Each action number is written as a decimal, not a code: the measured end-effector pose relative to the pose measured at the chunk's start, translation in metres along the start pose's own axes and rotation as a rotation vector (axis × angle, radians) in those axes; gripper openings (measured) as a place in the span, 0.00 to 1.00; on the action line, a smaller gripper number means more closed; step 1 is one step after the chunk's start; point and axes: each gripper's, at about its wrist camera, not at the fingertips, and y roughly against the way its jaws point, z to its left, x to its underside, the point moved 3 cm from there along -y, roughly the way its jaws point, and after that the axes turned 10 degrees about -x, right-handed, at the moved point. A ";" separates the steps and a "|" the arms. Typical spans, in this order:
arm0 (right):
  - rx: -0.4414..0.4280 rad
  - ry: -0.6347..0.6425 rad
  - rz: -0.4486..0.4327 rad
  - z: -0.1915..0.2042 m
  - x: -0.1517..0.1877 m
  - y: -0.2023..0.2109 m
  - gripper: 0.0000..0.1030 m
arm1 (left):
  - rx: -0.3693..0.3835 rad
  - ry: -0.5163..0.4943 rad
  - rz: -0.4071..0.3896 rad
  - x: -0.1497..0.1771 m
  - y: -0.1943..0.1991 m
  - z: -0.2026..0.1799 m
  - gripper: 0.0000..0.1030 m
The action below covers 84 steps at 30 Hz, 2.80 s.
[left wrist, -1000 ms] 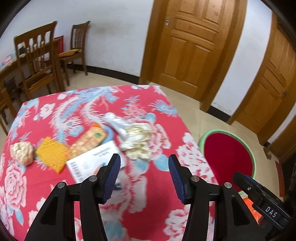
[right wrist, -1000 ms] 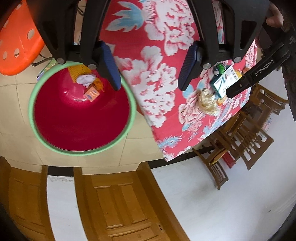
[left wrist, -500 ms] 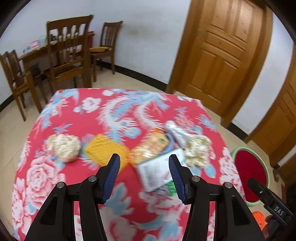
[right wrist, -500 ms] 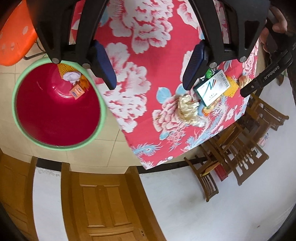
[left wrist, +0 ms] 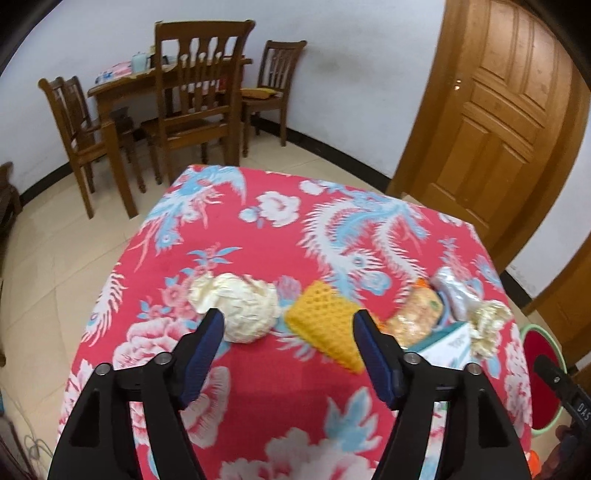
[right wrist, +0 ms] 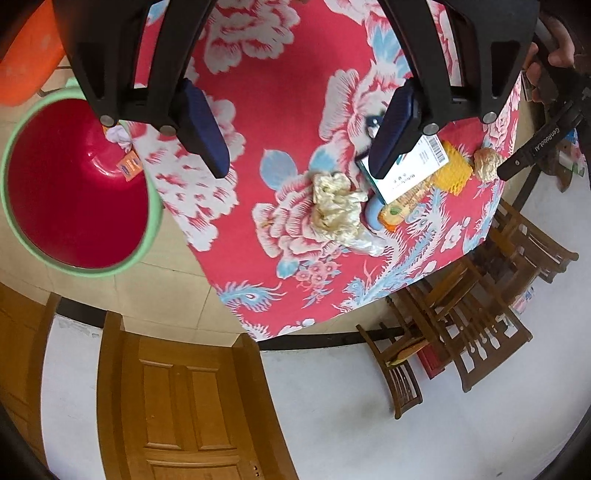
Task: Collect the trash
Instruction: 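Move both open tools back over the table, then grasp the crumpled cream paper ball with the left tool while the right tool grasps the crumpled cream wrapper, then lift and carry both crumpled paper items over the bucket with both tools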
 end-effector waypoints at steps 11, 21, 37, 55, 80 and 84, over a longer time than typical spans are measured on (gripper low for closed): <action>0.007 0.017 0.055 0.012 -0.010 -0.042 0.76 | -0.034 0.030 0.054 -0.003 -0.039 0.017 0.74; 0.013 0.029 0.106 0.016 -0.013 -0.077 0.76 | -0.044 0.064 0.079 -0.003 -0.060 0.027 0.74; 0.007 0.044 0.136 0.011 -0.011 -0.098 0.41 | -0.006 0.075 0.103 0.001 -0.072 0.028 0.47; -0.010 0.041 0.061 0.007 -0.012 -0.058 0.18 | 0.072 0.054 0.034 -0.001 -0.026 0.016 0.42; 0.010 -0.068 -0.089 -0.051 -0.002 0.044 0.18 | 0.242 -0.137 -0.026 0.020 0.044 -0.084 0.42; 0.033 -0.097 -0.111 -0.069 0.000 0.060 0.18 | 0.270 -0.171 -0.030 0.025 0.053 -0.106 0.42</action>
